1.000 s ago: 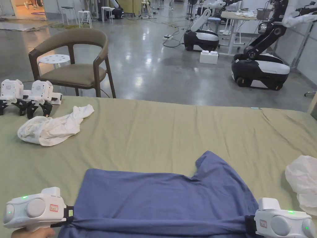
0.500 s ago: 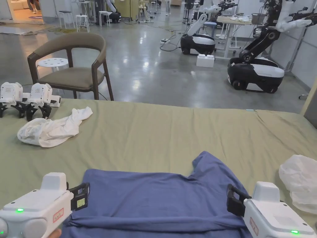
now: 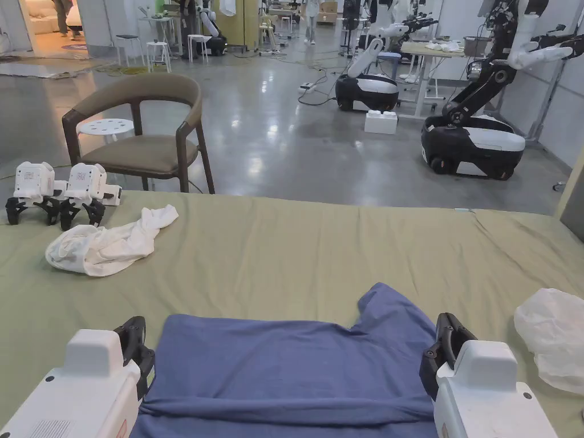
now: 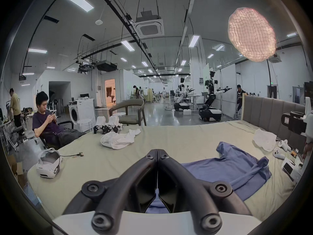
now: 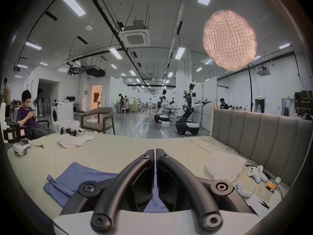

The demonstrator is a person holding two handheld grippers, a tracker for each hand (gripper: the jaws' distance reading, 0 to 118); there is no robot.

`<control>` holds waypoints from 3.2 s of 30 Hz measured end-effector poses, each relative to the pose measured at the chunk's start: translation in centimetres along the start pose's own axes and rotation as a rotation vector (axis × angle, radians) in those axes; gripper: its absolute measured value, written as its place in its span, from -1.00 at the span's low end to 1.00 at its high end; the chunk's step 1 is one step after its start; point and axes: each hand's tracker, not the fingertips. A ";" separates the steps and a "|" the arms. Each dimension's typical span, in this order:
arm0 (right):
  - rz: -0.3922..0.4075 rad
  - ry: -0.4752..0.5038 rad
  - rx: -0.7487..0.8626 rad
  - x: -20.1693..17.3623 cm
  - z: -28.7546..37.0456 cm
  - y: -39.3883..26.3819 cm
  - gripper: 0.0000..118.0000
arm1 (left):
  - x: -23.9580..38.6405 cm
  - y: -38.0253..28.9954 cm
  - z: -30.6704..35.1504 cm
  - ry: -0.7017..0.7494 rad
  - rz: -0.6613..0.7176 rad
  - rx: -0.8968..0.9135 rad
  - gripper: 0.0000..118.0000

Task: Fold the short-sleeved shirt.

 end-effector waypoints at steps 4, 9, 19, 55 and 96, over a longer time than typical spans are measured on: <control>-0.007 0.001 -0.015 0.5 0.2 -0.1 -0.99 | -2.6 -2.6 -1.9 -0.032 0.013 -0.214 -1.00; -0.005 -0.005 -0.067 1.1 0.0 -1.6 -0.99 | -5.3 -6.0 -5.4 -0.041 0.123 -0.479 -1.00; -0.006 -0.011 -0.165 2.3 -0.5 -3.9 -0.99 | -8.3 -12.8 -13.5 -0.005 0.234 -0.852 0.33; 0.044 0.078 -0.920 10.8 -10.6 -19.0 0.04 | -4.2 -10.9 -9.1 -0.062 0.023 -0.819 -0.96; 0.193 0.129 -1.043 8.4 5.7 -16.5 -0.85 | -7.0 -15.2 4.4 -0.041 0.064 -0.906 -0.96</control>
